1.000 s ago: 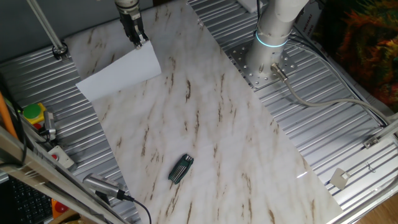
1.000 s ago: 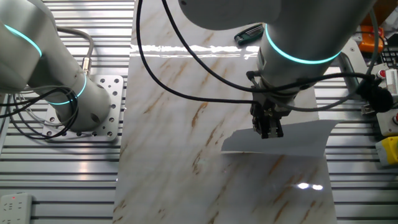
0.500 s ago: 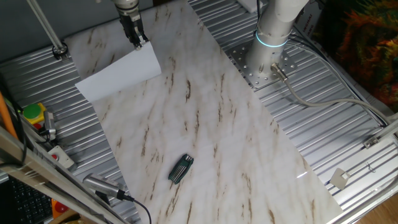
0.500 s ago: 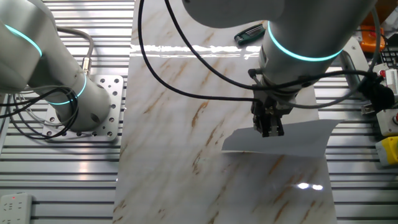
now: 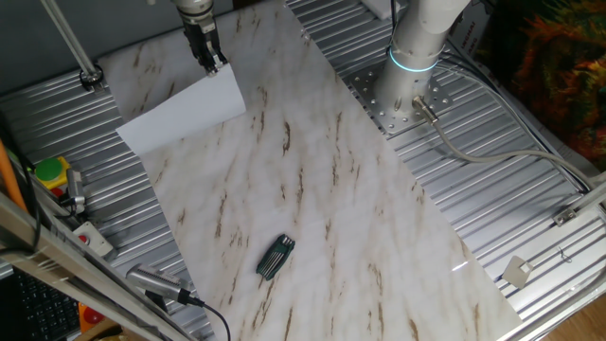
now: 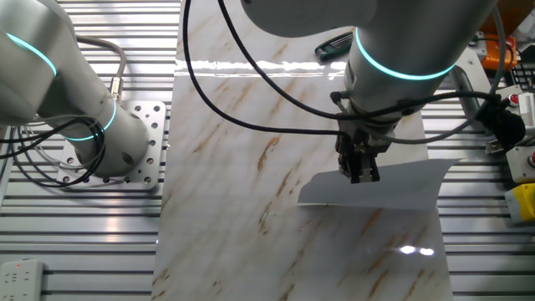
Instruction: Flip over and spread out the paper that is laid flat on the table
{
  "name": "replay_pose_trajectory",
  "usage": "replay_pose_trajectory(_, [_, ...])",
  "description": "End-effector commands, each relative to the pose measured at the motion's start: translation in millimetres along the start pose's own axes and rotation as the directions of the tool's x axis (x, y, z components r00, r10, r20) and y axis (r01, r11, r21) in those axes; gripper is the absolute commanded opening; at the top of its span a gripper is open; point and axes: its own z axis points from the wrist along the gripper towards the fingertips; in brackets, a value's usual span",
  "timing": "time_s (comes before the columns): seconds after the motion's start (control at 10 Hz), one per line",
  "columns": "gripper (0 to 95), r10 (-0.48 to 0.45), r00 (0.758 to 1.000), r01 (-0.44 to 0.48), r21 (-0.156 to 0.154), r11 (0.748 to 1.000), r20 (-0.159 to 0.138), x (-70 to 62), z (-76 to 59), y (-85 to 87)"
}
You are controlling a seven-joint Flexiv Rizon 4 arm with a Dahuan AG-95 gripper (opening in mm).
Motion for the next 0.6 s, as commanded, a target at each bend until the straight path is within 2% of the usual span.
replay_pose_trajectory(0.1, [0.0, 0.000, 1.000, 0.000, 0.001, 1.000, 0.000, 0.2, -0.1, 0.0])
replay_pose_trajectory(0.6, [0.0, -0.018, 1.000, 0.018, -0.004, 1.000, 0.005, 0.2, -0.1, 0.0])
